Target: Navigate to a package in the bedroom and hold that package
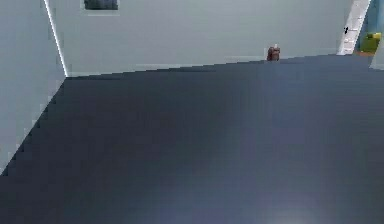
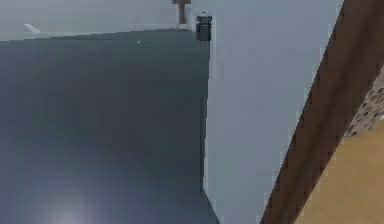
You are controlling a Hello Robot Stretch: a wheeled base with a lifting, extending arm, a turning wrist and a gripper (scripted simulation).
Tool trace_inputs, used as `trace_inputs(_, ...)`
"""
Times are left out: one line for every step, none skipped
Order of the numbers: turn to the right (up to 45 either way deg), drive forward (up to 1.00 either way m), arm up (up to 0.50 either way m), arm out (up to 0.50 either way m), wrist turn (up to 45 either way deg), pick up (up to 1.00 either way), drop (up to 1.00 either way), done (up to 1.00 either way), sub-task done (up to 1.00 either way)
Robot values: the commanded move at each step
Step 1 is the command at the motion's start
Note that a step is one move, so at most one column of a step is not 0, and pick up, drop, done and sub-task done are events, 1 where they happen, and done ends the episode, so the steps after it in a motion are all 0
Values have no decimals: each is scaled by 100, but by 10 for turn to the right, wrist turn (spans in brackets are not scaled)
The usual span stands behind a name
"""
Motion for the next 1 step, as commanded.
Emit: trace_inputs(390, 0, 0, 0, 0, 0, 0, 0, 0)
